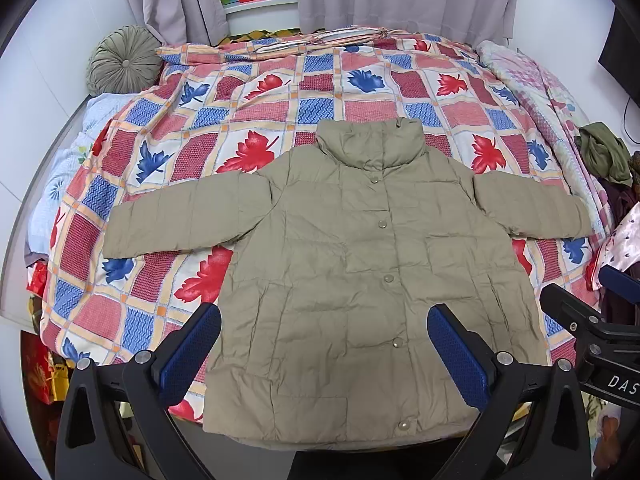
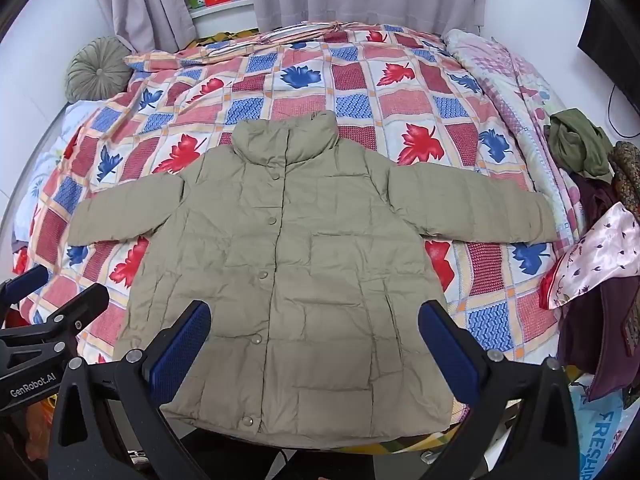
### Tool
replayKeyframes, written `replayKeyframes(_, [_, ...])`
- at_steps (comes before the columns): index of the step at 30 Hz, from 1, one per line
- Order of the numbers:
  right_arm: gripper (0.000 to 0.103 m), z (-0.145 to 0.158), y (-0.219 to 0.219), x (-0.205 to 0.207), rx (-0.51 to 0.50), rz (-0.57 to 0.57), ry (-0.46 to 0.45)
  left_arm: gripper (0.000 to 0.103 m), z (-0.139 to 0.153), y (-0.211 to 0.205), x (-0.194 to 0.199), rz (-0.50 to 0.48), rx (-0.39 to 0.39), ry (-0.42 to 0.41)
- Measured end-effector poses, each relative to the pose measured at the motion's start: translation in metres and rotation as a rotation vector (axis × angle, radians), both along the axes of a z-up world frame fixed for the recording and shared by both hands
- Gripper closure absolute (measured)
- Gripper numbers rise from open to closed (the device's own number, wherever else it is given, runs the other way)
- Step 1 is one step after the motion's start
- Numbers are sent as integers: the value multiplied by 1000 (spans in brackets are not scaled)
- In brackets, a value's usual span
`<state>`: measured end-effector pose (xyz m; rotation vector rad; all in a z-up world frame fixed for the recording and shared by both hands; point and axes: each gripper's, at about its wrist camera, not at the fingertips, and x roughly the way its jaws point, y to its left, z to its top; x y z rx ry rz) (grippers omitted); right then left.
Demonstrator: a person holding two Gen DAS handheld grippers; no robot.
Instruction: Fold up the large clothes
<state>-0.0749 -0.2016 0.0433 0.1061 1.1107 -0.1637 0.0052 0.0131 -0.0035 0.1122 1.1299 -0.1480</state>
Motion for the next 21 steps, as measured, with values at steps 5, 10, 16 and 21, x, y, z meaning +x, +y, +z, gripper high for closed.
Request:
replayKeyframes(5, [0, 0, 1, 1, 0, 1, 0, 0, 0, 0, 0, 1, 0, -1])
replayKeyframes(10, [0, -1, 1, 1, 0, 0, 1, 0, 0, 0, 0, -1, 0, 0])
replayKeyframes(16, [0, -2, 1, 0, 0, 1, 1, 0, 0, -1, 0, 1, 2, 0])
replayKeyframes(21, [0, -2, 2, 0, -1, 1, 1, 0, 0, -1, 0, 1, 1, 0])
